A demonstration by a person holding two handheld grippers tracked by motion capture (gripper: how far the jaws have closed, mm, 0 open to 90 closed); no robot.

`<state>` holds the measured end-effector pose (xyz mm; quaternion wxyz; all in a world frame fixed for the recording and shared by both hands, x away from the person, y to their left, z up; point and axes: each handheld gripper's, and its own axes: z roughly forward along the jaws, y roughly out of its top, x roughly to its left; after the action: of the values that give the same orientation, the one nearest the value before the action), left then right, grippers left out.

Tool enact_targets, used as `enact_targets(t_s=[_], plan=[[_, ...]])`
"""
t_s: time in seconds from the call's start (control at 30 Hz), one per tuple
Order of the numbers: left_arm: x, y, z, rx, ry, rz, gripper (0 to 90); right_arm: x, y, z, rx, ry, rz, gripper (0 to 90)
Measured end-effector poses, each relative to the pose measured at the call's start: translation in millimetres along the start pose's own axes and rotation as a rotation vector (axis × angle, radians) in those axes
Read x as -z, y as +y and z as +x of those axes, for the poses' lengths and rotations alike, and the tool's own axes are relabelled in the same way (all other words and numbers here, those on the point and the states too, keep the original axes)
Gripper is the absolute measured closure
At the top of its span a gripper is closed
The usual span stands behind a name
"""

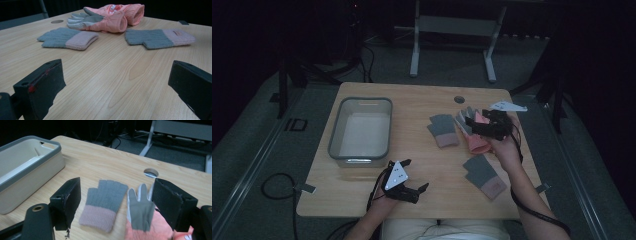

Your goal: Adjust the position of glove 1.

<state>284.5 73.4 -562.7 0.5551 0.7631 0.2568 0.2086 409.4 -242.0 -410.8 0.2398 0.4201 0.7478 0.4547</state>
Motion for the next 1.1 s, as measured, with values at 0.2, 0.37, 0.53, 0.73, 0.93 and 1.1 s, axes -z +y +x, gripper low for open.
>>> enact_targets(t_s=[0.2, 0.37, 0.53, 0.73, 0.93, 1.1], plan=[[-0.1, 0.0, 0.1, 0.003, -0.001, -0.002, 0.0, -18.8, 3.0, 6.4, 0.028, 0.025, 0.021, 27.3], [0.1, 0.0, -0.1, -0.003, 0.001, 0.0, 0.0, -43.1, 3.0, 10.6, 0.042, 0.044, 0.071, 32.5], [0.3, -0.1, 1.6, 0.01, -0.006, -0.001, 0.0, -61.8, 2.5, 10.8, 0.031, 0.052, 0.108, 35.6], [0.3, -0.1, 1.9, 0.013, -0.009, 0.0, 0.0, -83.8, 0.8, 10.1, 0.046, 0.046, 0.168, 37.5], [0.2, 0.0, 1.3, 0.008, -0.01, 0.0, 0.0, -107.4, -6.5, 7.5, 0.038, 0.052, 0.24, 42.8], [0.2, 0.0, 1.7, 0.009, -0.009, 0.0, 0.0, -126.5, -13.1, 6.4, 0.02, 0.087, 0.291, 51.0]])
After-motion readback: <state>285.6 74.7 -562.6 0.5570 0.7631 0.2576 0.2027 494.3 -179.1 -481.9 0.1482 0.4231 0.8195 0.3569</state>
